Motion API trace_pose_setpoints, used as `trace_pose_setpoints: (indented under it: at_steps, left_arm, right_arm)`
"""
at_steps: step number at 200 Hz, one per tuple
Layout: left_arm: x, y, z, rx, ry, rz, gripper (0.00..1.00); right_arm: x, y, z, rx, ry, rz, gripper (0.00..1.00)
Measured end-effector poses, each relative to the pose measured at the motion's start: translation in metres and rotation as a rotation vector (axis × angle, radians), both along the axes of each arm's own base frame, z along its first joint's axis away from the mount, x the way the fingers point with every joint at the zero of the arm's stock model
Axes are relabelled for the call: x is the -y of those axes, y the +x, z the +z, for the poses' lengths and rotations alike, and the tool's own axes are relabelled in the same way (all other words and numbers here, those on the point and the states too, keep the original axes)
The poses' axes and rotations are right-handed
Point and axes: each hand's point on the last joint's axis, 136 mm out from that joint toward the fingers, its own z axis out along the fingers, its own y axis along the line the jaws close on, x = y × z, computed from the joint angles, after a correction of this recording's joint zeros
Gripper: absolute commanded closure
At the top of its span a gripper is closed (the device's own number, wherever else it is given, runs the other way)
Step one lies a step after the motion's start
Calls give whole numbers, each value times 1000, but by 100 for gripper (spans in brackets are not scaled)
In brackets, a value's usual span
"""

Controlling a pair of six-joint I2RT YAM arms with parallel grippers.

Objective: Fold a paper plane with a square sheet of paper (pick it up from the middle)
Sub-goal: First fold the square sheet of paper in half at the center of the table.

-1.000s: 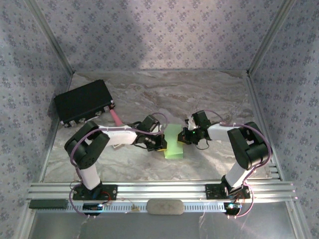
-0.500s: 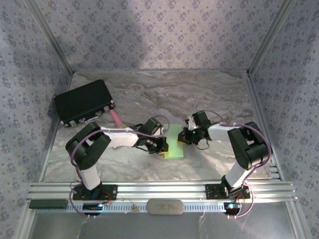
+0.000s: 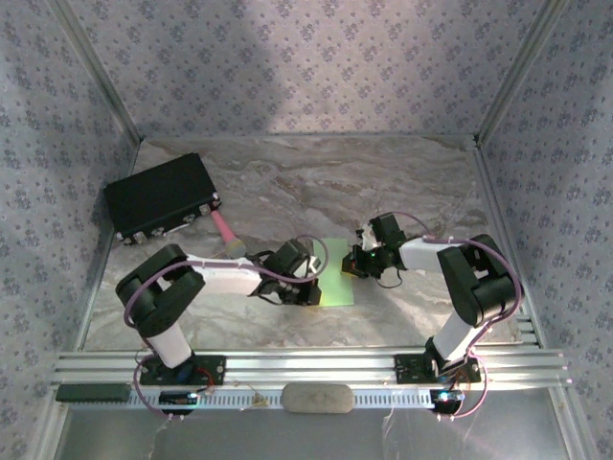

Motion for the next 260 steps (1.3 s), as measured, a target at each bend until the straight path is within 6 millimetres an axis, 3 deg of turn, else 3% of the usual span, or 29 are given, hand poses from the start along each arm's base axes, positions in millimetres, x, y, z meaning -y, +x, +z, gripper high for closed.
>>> trace_pose_setpoints:
  at_steps: [78,106,123,139,176,229,260]
  left_arm:
    - [-11,-20,1,61,88,-72,93]
    - [-5,-12,29,120,19,-51,92]
    - [2,2,50,147,-65,-10,91]
    - [3,19,57,141,-112,42,91]
    - [9,43,41,45,-160,115,91]
    - [30,40,21,-67,-208,99,92]
    - [20,27,0,-112,-183,91,92]
  right_arm:
    - [0,0,0,-1,2,0,100]
    - [0,0,0,-1,2,0,100]
    - [0,0,0,-1,2,0,100]
    - [0,0,0,-1,2,0,100]
    - [0,0,0,-1,1,0,100]
    - [0,0,0,-1,1,0,100]
    - [0,0,0,-1,1,0,100]
